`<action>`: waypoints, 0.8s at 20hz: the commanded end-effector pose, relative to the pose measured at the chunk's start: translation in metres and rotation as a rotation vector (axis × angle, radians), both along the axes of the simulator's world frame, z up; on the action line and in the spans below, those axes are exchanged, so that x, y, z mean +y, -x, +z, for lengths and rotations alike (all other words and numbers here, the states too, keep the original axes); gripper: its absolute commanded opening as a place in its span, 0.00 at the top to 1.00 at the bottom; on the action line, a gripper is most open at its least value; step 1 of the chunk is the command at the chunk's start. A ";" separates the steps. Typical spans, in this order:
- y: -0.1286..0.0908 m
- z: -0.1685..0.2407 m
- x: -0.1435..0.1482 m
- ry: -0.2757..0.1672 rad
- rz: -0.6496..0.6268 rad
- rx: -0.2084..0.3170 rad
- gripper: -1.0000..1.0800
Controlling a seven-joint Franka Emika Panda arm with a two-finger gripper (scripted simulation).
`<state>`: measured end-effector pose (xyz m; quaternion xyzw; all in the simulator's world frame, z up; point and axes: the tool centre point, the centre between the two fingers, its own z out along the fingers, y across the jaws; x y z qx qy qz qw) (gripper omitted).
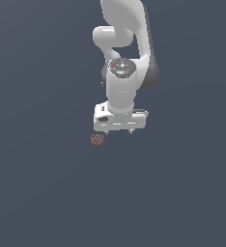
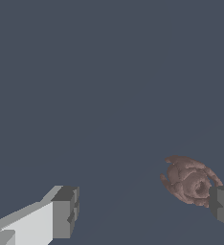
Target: Pick up the object and move it to a goal position.
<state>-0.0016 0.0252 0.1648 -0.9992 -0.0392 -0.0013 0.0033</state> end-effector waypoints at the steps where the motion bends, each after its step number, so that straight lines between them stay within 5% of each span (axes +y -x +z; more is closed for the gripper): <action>1: 0.000 0.001 0.001 0.000 0.002 -0.001 0.04; 8: 0.005 -0.016 -0.021 -0.002 -0.064 0.001 0.04; 16: 0.025 -0.058 -0.080 0.002 -0.244 0.003 0.04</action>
